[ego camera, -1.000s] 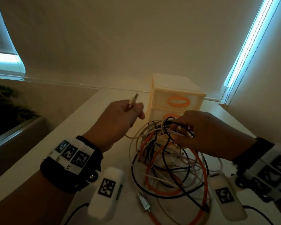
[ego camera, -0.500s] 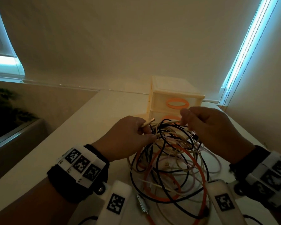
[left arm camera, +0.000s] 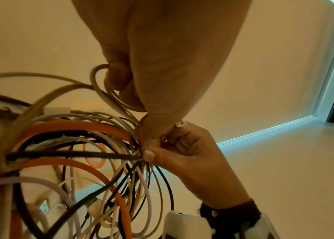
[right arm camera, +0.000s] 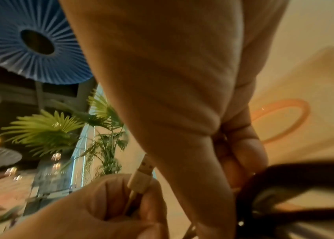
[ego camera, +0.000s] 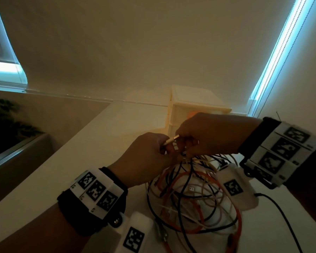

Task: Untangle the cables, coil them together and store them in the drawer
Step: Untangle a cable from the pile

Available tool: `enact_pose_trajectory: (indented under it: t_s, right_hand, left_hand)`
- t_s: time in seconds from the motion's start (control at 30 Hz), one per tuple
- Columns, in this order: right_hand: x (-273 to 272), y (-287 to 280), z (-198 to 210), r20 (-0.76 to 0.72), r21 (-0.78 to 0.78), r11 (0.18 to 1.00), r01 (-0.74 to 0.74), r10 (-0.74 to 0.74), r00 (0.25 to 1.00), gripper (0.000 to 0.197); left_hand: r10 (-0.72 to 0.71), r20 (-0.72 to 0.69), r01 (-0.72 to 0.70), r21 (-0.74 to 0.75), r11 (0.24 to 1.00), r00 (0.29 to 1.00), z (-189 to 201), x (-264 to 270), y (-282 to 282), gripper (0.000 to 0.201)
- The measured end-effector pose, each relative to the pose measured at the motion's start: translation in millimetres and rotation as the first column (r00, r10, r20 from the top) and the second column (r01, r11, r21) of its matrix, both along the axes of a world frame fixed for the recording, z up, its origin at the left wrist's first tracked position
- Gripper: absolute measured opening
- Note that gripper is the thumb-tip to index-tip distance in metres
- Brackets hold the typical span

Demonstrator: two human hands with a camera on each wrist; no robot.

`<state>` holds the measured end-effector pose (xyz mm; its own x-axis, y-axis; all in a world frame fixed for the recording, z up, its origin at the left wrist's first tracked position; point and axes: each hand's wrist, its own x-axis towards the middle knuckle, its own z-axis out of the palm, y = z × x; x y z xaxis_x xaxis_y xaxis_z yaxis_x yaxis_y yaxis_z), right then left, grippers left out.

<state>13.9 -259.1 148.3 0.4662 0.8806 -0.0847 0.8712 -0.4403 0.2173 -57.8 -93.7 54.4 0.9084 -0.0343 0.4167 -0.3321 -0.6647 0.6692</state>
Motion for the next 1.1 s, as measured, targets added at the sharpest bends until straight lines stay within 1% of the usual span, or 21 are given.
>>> enact_pose_trajectory:
  t_s: [0.03,0.07,0.13,0.2,0.23,0.27,0.33,0.37,0.4,0.43,0.47,0.5,0.57,0.67,0.73,0.8,0.87,0.9,0.97,1.03,1.1]
  right_hand:
    - [-0.2,-1.6,1.5,0.002,0.004,1.000,0.007,-0.007,1.000,0.025]
    - [0.8,-4.2,2.0,-0.002,0.044,0.999,0.025,-0.025,1.000,0.022]
    - [6.0,-11.8,1.2,-0.039,0.190,0.978,0.086,-0.080,0.996,0.009]
    - [12.5,-18.3,-1.6,-0.116,0.342,0.921,0.185,-0.154,0.981,0.012]
    - [14.3,-19.7,-3.8,-0.155,0.424,0.873,0.240,-0.191,0.969,0.013]
    - [14.3,-20.4,-6.7,-0.201,0.515,0.806,0.293,-0.218,0.955,0.015]
    - [10.1,-20.0,-14.7,-0.337,0.670,0.626,0.399,-0.223,0.915,0.018]
    - [6.0,-18.9,-17.8,-0.401,0.713,0.544,0.443,-0.201,0.894,0.019]
    - [2.6,-18.1,-20.3,-0.443,0.736,0.491,0.466,-0.172,0.880,0.020]
    - [0.2,-17.8,-21.5,-0.457,0.747,0.475,0.465,-0.141,0.878,0.020]
    - [-0.1,-17.9,-21.4,-0.455,0.746,0.496,0.445,-0.107,0.884,0.020]
    - [-0.3,-18.5,-19.9,-0.453,0.725,0.548,0.417,-0.076,0.888,0.020]
    - [2.9,-22.6,-15.3,-0.461,0.634,0.686,0.358,-0.036,0.887,0.020]
    - [8.4,-26.0,-5.4,-0.414,0.438,0.853,0.285,-0.090,0.906,0.021]
    - [9.0,-23.6,1.7,-0.375,0.244,0.942,0.229,-0.127,0.918,0.014]
    - [8.4,-20.0,6.3,-0.388,0.070,0.981,0.183,-0.143,0.911,0.009]
    - [9.2,-17.7,6.6,-0.323,-0.004,0.988,0.154,-0.147,0.935,0.010]
    - [10.2,-17.7,5.4,-0.267,0.017,0.989,0.147,-0.137,0.954,0.011]
    - [13.3,-21.5,2.0,-0.178,0.177,0.972,0.153,-0.122,0.976,0.010]
    - [15.5,-26.8,-3.2,-0.169,0.389,0.906,0.167,-0.108,0.980,0.009]
    - [14.5,-30.7,-12.0,-0.199,0.541,0.815,0.206,-0.114,0.973,0.012]
  left_hand:
    - [0.009,0.008,-0.009,-0.002,1.000,1.000,0.5,-0.4,0.0,0.022]
    - [0.018,0.015,-0.018,-0.012,1.000,1.000,1.6,-1.3,0.6,0.025]
    - [0.029,0.034,-0.028,-0.031,0.999,0.999,3.9,-2.5,2.7,0.032]
    - [0.029,0.044,-0.027,-0.056,0.998,0.999,5.3,-2.7,5.0,0.030]
    - [0.028,0.049,-0.025,-0.059,0.998,0.998,5.8,-2.7,5.9,0.029]
    - [0.028,0.059,-0.025,-0.051,0.998,0.998,6.8,-2.8,6.4,0.030]
    - [0.030,0.080,-0.026,-0.054,0.998,0.996,9.7,-4.1,7.6,0.030]
    - [0.033,0.092,-0.026,-0.070,0.997,0.995,12.1,-5.2,9.0,0.029]
    - [0.040,0.105,-0.030,-0.093,0.995,0.994,14.2,-6.5,10.9,0.029]
    - [0.050,0.117,-0.036,-0.118,0.992,0.992,16.1,-7.2,12.6,0.028]
    - [0.061,0.127,-0.043,-0.140,0.989,0.990,17.0,-7.5,13.7,0.027]
    - [0.070,0.131,-0.050,-0.152,0.987,0.989,16.8,-7.5,13.6,0.026]
    - [0.082,0.129,-0.063,-0.144,0.988,0.988,15.2,-7.8,8.8,0.026]
    - [0.066,0.126,-0.053,-0.102,0.993,0.990,11.0,-8.7,-0.1,0.025]
    - [0.039,0.103,-0.030,-0.090,0.996,0.994,9.0,-9.2,-4.7,0.023]
    - [0.007,0.073,-0.002,-0.063,0.998,0.997,7.7,-9.7,-7.5,0.023]
    - [-0.046,0.029,0.049,-0.088,0.995,0.999,7.4,-10.3,-8.9,0.027]
    - [-0.071,-0.012,0.069,-0.130,0.989,0.997,7.8,-10.8,-8.7,0.032]
    - [-0.091,-0.095,0.067,-0.230,0.971,0.991,8.9,-11.4,-6.7,0.041]
    - [-0.078,-0.142,0.032,-0.302,0.953,0.987,8.3,-9.5,-2.4,0.046]
    - [-0.075,-0.163,0.016,-0.335,0.942,0.984,7.5,-8.0,-0.2,0.040]
